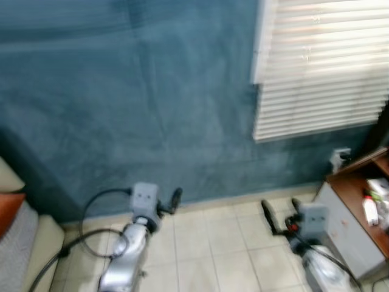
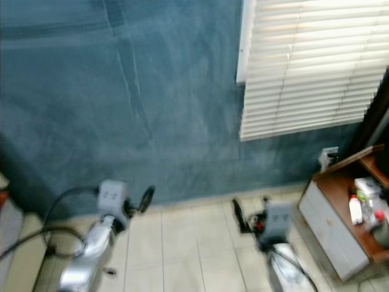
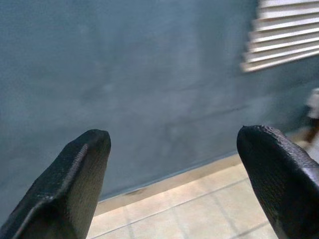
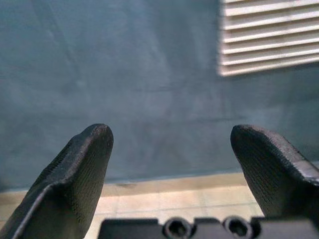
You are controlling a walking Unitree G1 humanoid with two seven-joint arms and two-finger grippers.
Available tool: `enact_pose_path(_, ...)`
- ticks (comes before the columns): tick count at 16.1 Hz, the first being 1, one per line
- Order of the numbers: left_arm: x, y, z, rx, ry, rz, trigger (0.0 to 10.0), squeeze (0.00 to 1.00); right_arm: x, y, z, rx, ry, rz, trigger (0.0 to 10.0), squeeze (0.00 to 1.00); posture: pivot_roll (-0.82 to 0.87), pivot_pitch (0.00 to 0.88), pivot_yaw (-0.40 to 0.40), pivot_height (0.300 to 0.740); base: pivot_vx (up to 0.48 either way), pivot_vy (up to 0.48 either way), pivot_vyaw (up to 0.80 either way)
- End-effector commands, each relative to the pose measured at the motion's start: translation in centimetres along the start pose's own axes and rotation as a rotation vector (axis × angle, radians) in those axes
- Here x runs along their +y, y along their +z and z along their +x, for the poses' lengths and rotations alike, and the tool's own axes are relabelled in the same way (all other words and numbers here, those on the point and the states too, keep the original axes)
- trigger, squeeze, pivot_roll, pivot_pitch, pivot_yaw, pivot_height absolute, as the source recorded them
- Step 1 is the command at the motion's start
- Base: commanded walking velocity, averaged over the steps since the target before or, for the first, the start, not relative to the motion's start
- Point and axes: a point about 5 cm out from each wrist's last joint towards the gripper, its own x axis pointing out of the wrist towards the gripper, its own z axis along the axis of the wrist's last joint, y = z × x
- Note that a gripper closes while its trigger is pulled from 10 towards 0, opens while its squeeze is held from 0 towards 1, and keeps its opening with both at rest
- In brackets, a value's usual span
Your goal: Clean up the room
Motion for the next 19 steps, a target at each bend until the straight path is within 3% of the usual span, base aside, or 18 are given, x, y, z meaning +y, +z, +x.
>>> enact_pose_path(1,-0.2,0.5,-0.1,-0.028,-0.002,-0.045,10.0,0.0,-0.7,0.3,-0.4,-0.002,-0.016,-0.01,10.0,0.0,-0.15,0.0,0.056,0.74,0.48,0.0,0.0)
enact_pose_path(3,0.4,0.3,-1.1,-0.035,0.005,-0.084,10.0,0.0,0.1,0.7,-0.6,-0.014,0.039,0.019,10.0,0.0,-0.16,0.001,0.062,0.74,0.48,0.0,0.0)
enact_pose_path(4,1.7,-0.1,-3.5,-0.029,0.027,-0.07,10.0,0.0,1.4,1.4,-1.5,-0.025,0.136,0.049,10.0,0.0,-0.16,0.001,0.066,0.74,0.0,0.0,0.0)
enact_pose_path(5,2.3,-0.2,-4.7,-0.025,0.035,-0.057,10.0,0.0,2.0,1.6,-2.0,-0.024,0.177,0.057,10.0,0.0,-0.16,0.001,0.066,0.74,0.0,0.0,0.0)
enact_pose_path(6,2.8,0.3,-6.9,-0.063,0.044,-0.091,10.0,0.0,2.5,1.4,-3.1,0.005,0.229,0.056,10.0,0.0,-0.14,0.004,0.066,0.74,0.0,0.0,0.0)
enact_pose_path(8,2.6,0.4,-8.5,-0.065,0.034,-0.078,10.0,0.0,2.6,1.1,-3.7,0.029,0.252,0.049,10.0,0.0,-0.13,0.005,0.061,0.74,0.0,0.0,0.0)
enact_pose_path(19,2.5,0.0,-8.8,-0.052,0.05,-0.091,10.0,0.0,2.8,0.8,-3.9,0.062,0.271,0.038,10.0,0.0,-0.12,0.004,0.054,0.74,0.0,0.0,0.0)
